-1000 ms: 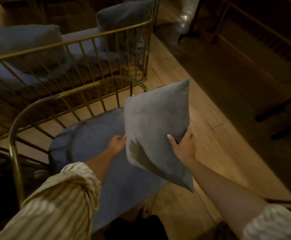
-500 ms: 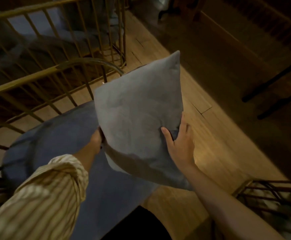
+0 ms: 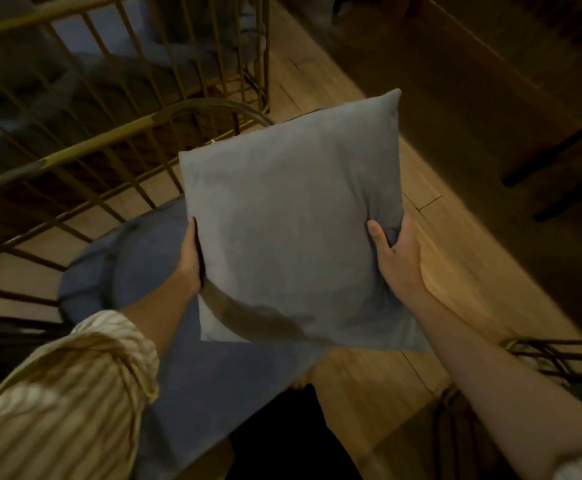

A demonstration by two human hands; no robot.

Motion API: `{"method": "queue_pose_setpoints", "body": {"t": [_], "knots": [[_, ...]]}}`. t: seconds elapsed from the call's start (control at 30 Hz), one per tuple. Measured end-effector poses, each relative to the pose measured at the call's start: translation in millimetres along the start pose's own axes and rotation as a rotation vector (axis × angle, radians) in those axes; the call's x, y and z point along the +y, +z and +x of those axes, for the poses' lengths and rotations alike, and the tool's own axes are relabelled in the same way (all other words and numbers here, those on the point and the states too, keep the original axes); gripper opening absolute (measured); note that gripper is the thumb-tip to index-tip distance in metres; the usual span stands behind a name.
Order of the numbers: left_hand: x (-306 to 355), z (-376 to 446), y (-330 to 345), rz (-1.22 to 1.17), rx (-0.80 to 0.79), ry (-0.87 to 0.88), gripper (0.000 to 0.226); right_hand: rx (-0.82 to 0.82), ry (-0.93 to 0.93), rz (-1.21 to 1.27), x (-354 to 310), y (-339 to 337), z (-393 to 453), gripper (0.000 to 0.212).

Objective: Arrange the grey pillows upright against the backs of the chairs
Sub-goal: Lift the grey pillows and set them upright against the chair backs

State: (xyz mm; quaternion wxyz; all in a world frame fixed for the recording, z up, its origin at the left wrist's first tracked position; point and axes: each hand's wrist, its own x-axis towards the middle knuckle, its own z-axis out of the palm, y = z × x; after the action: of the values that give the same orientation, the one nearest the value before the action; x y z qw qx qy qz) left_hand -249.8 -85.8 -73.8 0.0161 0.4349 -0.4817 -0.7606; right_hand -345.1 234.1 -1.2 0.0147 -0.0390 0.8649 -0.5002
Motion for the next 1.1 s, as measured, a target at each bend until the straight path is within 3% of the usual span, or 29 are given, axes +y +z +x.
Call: {"method": "queue_pose_setpoints", "body": {"t": [0.2,0.3,0.4,0.53,0.63,0.7,0.73,0.8,0.87,1.0,1.1], "knots": [[17,-65,-70,-0.007,0.189,-0.100,0.067,-0.234,0.066,0.045,-50,29,-22,0.052],[15,-93,-110,-0.017,0.276,-0.176,0.085,-0.391,0.106,0.041,-64,53,-27,0.076],[-4,-112,-151,-0.030,0.244,-0.186,0.098,-0.573,0.158,0.007,-69,81,-34,0.101],[-50,-126,-196,-0.035,0.197,-0.228,0.115,-0.716,0.157,-0.084,-56,121,-42,0.117],[-82,-130,-208,0.009,0.212,-0.233,0.103,-0.790,0.160,-0.129,-34,146,-50,0.118],[-100,-131,-202,0.007,0.234,-0.231,0.072,-0.797,0.161,-0.153,-14,156,-53,0.108],[-109,-129,-199,-0.005,0.250,-0.235,0.056,-0.797,0.167,-0.159,-4,158,-55,0.110],[-125,-125,-192,-0.030,0.250,-0.251,0.050,-0.810,0.160,-0.153,15,158,-54,0.123],[-140,-122,-187,-0.042,0.231,-0.245,0.060,-0.862,0.172,-0.189,31,156,-54,0.133],[-166,-110,-177,-0.063,0.311,-0.242,0.102,-0.959,0.188,-0.359,57,159,-58,0.139],[-169,-108,-174,-0.053,0.381,-0.243,0.107,-0.952,0.189,-0.415,66,166,-61,0.145]]}}
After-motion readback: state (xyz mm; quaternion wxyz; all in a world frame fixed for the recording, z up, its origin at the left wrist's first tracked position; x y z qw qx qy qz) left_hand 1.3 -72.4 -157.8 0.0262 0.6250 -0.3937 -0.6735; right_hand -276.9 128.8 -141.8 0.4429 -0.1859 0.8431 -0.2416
